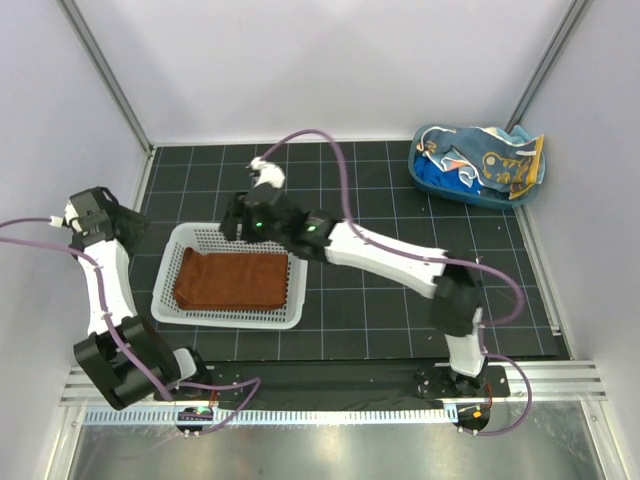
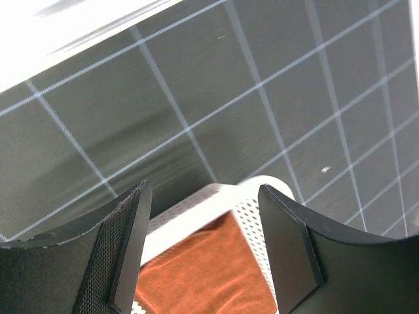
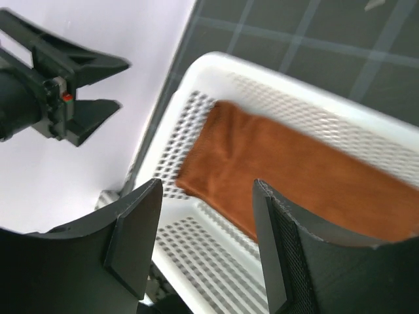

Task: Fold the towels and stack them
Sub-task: Neatly place the folded towel into the bin

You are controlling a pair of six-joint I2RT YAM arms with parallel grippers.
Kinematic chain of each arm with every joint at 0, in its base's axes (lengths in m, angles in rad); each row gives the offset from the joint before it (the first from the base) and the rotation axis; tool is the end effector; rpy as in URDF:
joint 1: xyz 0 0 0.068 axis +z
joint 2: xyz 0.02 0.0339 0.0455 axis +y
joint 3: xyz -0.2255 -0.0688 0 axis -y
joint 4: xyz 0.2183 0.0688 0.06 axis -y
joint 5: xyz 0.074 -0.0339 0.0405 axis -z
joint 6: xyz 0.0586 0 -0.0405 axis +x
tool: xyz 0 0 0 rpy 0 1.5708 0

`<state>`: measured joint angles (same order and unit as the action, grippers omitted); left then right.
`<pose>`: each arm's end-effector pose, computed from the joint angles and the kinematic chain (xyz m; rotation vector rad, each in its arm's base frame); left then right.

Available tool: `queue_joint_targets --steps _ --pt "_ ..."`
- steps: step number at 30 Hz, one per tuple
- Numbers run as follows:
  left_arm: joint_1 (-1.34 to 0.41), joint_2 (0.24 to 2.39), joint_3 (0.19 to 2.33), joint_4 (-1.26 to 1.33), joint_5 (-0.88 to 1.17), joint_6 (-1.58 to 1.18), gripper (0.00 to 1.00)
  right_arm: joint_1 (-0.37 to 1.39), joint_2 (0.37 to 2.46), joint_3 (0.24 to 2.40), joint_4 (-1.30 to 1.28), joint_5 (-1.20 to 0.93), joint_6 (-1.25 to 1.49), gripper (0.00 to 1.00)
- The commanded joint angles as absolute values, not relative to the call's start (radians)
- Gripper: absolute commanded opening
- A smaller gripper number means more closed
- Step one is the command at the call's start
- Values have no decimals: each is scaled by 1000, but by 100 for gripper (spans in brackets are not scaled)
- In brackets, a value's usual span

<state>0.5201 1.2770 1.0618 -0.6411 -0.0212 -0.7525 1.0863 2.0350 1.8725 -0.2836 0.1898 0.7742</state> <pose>0.2316 0.1341 0.2412 -1.4507 1.9474 -0.0795 0.2263 0.4061 0.2823 -0.2067 2.1430 0.9637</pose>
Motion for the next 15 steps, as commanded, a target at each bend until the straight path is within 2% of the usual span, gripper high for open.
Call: queue_joint_targets --steps 1,8,15 --pt "462 1210 1134 -629 -118 -726 70 1036 1809 1748 -391 377 695 64" --pt "204 1143 1219 -626 -236 -666 72 904 1490 1314 -405 449 729 63" --pt "-231 1161 1278 -621 -271 -615 72 807 1316 1088 -422 479 739 59"
